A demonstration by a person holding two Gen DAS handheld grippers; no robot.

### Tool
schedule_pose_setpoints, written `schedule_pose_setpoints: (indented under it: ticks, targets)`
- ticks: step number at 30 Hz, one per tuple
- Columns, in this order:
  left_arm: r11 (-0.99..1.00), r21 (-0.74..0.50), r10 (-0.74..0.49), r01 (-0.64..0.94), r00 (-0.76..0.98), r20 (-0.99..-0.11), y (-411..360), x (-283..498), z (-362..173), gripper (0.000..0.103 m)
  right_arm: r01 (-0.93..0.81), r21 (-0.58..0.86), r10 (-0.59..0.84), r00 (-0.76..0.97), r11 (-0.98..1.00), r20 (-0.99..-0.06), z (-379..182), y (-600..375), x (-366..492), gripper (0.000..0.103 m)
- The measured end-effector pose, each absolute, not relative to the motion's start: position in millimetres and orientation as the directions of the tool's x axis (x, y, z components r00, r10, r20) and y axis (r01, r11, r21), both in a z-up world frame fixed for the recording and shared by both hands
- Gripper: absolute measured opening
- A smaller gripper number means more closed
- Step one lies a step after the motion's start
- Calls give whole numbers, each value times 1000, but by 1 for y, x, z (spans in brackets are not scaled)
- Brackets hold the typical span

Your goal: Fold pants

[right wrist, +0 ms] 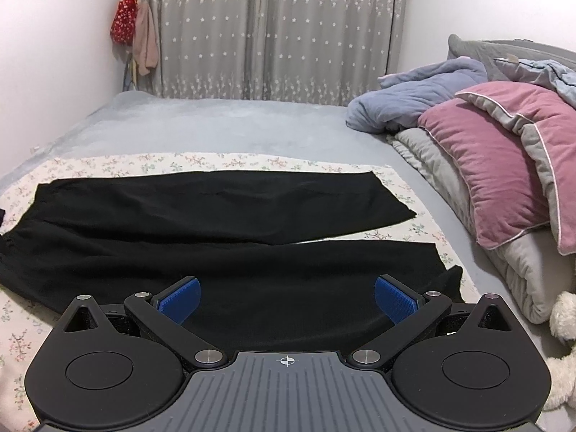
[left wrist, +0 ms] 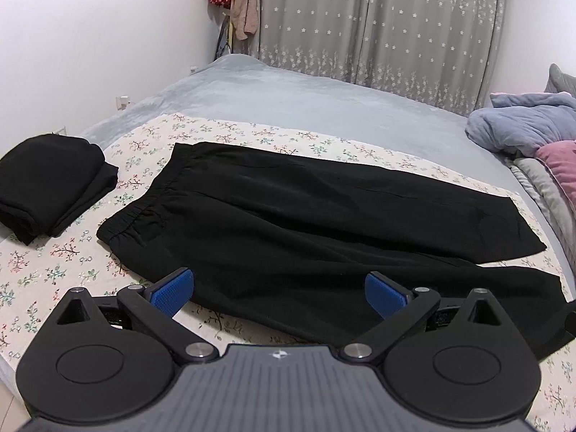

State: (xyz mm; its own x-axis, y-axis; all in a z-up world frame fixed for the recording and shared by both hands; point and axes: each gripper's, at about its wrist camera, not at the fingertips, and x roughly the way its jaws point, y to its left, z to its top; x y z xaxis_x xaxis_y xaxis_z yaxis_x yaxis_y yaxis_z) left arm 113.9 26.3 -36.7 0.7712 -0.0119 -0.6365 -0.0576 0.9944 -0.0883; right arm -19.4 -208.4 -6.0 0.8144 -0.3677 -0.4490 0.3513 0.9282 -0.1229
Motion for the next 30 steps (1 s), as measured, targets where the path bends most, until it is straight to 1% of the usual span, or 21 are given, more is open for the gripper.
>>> schedule_pose_setpoints:
  ticks: [1,3,4,7,10,12,14,15,17,18,19,20,21,22,24,25,26,27,28,29,30]
  targets:
    - [993,-103,-24,-55,769,-638,31,120,-39,103,350,-124,-367,815,928,-448,-7,-209,-17,103]
    - [991,-110,-15,-80,740,-673,46,136,-47,103,339,-130,-360,823,932,-438,-10,-214,-12,103]
    - [987,-107,11,-121,712,-702,59,142,-54,103,329,-139,-356,829,934,-431,-12,-218,-8,103]
    - [932,-209,51,-297,676,-735,119,164,-71,103,333,-158,-368,821,930,-437,-26,-253,2,103]
    - [834,-297,117,-466,674,-730,181,179,-84,103,451,-111,-438,729,885,-527,-50,-318,12,103]
    - [799,-279,173,-533,648,-742,202,186,-91,103,551,-29,-456,658,834,-599,-67,-365,12,102]
    - [770,-303,161,-561,630,-760,214,195,-103,103,610,58,-435,625,790,-648,-80,-401,8,98]
    - [761,-313,151,-568,624,-767,218,198,-111,103,630,85,-422,608,772,-672,-84,-412,6,93]
    - [756,-330,111,-566,607,-787,222,206,-127,102,661,143,-407,603,737,-686,-86,-429,2,91]
    - [742,-361,74,-565,604,-793,228,214,-134,101,670,176,-398,609,721,-686,-87,-435,0,89]
    - [714,-403,29,-572,599,-800,232,219,-141,100,684,207,-391,609,700,-690,-89,-443,-1,82]
    - [672,-462,-20,-579,609,-793,238,223,-148,100,704,240,-382,601,668,-702,-92,-450,0,77]
    - [640,-502,-45,-581,624,-780,246,225,-153,99,720,276,-365,596,637,-715,-96,-457,-1,67]
    - [617,-524,-58,-588,629,-775,248,229,-158,98,732,315,-346,597,603,-724,-101,-461,-2,61]
    - [616,-543,-54,-570,658,-751,253,233,-158,96,743,394,-337,621,542,-707,-103,-476,-5,56]
    - [618,-557,-55,-554,677,-734,252,237,-157,91,734,427,-333,642,529,-690,-102,-482,-5,53]
    - [625,-572,-58,-532,699,-713,252,239,-157,88,727,446,-331,655,522,-679,-102,-486,-3,47]
    - [632,-578,-62,-517,709,-702,252,244,-159,80,732,446,-340,652,515,-677,-103,-489,-1,36]
    - [639,-572,-60,-515,708,-704,252,248,-162,67,744,432,-356,640,511,-681,-104,-491,1,24]
    - [644,-566,-54,-515,707,-705,252,252,-165,56,753,417,-372,630,510,-682,-107,-493,5,19]
    - [644,-568,-58,-512,708,-704,253,255,-167,28,755,410,-381,627,512,-679,-108,-492,6,10]
